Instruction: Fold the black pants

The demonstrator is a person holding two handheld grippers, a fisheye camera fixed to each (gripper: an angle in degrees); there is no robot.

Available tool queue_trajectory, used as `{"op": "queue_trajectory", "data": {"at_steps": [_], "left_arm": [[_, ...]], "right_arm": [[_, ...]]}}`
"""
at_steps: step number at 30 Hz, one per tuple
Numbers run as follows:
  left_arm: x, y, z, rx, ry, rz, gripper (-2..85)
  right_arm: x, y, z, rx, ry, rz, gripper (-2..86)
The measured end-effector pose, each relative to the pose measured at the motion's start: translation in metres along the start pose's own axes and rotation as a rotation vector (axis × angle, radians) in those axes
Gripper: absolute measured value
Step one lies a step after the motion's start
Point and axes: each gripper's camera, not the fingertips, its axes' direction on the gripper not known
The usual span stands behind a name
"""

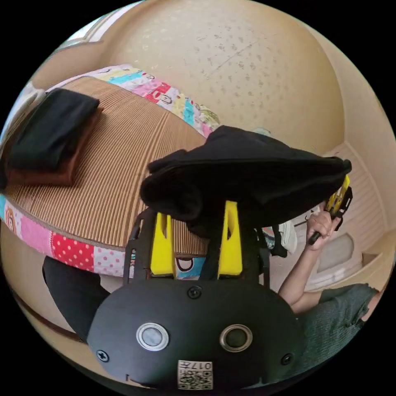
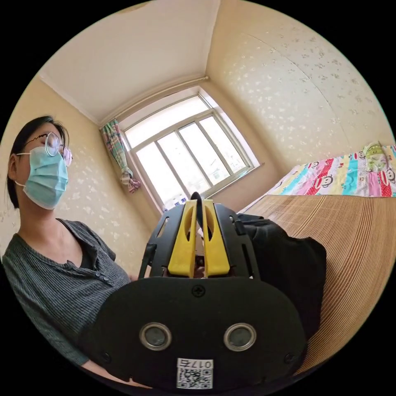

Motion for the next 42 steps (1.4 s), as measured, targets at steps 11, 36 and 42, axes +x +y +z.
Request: {"op": "queue_trajectory", "data": {"at_steps": [11, 36, 42], "left_arm": [[0.039, 0.02, -0.151, 0.438, 0.029, 0.211, 2.8], [0.275, 0.093, -0.308, 0.689, 0.388, 0.78, 1.1], [0.281, 0.128, -0.366, 0.821, 0.377, 0.72, 1.0]], "right_arm": [[-0.061, -0.048, -0.106, 0.459, -0.269, -0.178, 0.4], [-0.104, 0.282, 0.11, -0.301, 1.029, -0.225, 22.7], [-0.17, 0.26, 0.122, 0.053, 1.063, -0.331, 21.4]]}}
